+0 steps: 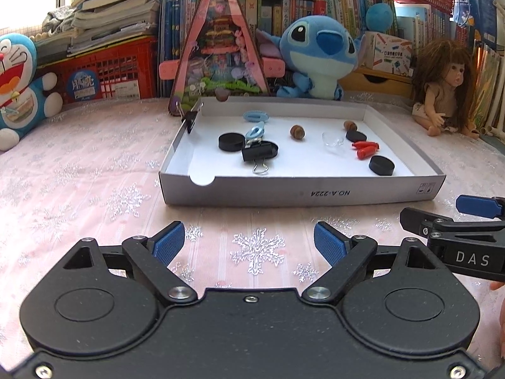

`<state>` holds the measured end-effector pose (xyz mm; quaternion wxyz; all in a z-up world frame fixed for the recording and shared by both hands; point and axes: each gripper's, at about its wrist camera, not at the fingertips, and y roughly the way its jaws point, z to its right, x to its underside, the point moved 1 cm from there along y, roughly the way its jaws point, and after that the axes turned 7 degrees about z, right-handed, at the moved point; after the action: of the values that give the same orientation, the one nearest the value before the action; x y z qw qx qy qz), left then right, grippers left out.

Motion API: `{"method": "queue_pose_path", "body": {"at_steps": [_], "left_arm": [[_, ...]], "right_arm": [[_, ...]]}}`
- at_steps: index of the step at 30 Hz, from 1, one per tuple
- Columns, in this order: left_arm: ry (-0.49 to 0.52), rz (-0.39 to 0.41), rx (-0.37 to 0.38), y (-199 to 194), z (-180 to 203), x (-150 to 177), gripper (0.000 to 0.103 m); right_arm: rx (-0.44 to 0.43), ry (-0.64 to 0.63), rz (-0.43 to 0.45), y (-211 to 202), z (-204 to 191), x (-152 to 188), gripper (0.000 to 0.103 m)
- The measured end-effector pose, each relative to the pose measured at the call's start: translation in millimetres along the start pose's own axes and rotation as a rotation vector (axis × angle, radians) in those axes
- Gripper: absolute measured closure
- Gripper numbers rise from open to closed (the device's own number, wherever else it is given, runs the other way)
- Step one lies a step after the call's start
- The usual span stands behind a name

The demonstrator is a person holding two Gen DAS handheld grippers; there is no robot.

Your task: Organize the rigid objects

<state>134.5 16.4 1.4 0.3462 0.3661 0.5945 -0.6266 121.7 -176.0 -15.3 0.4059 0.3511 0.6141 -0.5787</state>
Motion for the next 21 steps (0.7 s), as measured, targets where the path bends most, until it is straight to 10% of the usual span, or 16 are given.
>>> {"method": "queue_pose_path", "body": {"at_steps": [21], "left_arm": [[-0.005, -0.055, -0.038, 20, 0, 6, 0.001]], "right_arm": [[0.028, 0.017, -0.095, 18, 2, 9, 0.000]]}}
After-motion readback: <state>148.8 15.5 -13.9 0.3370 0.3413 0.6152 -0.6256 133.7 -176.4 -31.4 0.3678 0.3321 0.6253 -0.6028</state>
